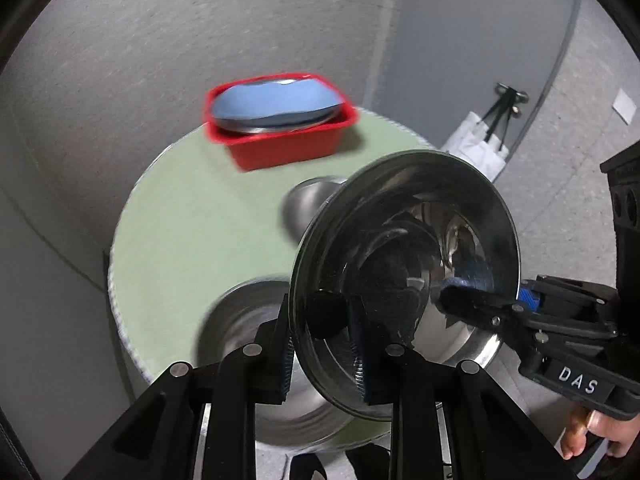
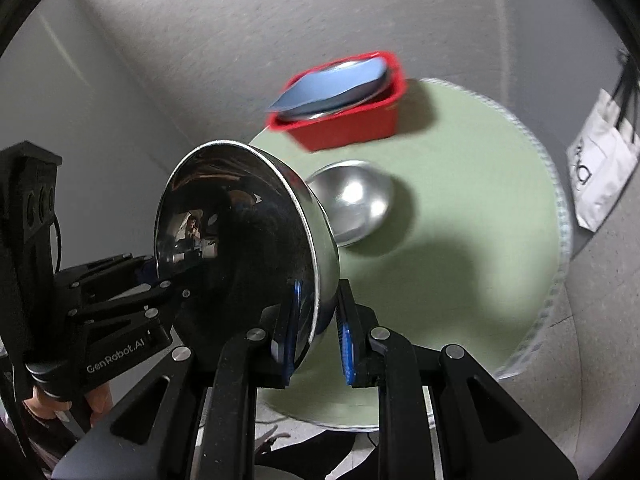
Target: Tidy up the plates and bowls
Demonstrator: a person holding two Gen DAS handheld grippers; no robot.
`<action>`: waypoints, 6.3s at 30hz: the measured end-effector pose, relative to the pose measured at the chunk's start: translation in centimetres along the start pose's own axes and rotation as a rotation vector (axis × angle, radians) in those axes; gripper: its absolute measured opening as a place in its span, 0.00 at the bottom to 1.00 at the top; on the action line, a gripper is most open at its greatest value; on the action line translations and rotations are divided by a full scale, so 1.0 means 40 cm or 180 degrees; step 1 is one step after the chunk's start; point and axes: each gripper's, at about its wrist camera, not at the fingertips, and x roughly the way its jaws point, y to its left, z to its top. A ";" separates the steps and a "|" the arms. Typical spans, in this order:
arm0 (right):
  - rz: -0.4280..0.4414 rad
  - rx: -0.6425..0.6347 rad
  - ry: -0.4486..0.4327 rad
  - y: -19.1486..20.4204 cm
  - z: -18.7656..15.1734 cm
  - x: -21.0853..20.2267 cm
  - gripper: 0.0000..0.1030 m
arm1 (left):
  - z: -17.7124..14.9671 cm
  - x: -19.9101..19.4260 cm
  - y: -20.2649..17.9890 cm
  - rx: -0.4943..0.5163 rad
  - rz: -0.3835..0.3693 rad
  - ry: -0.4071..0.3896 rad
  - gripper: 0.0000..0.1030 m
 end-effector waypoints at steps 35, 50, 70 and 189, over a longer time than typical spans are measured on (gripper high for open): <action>-0.0507 0.0168 0.0509 0.163 -0.069 0.219 0.29 | -0.061 0.139 0.158 0.0223 -0.0168 0.0424 0.41; -0.0729 0.0037 0.0445 0.195 -0.102 0.171 0.35 | -0.075 0.144 0.133 0.0269 -0.0145 0.0448 0.48; -0.0522 0.0389 0.0003 0.078 -0.056 0.103 0.53 | 0.000 0.091 0.167 0.0047 -0.0079 0.0208 0.84; -0.0492 0.0504 0.0043 0.121 -0.130 0.235 0.61 | -0.118 0.233 0.238 -0.0318 -0.0103 -0.0070 0.57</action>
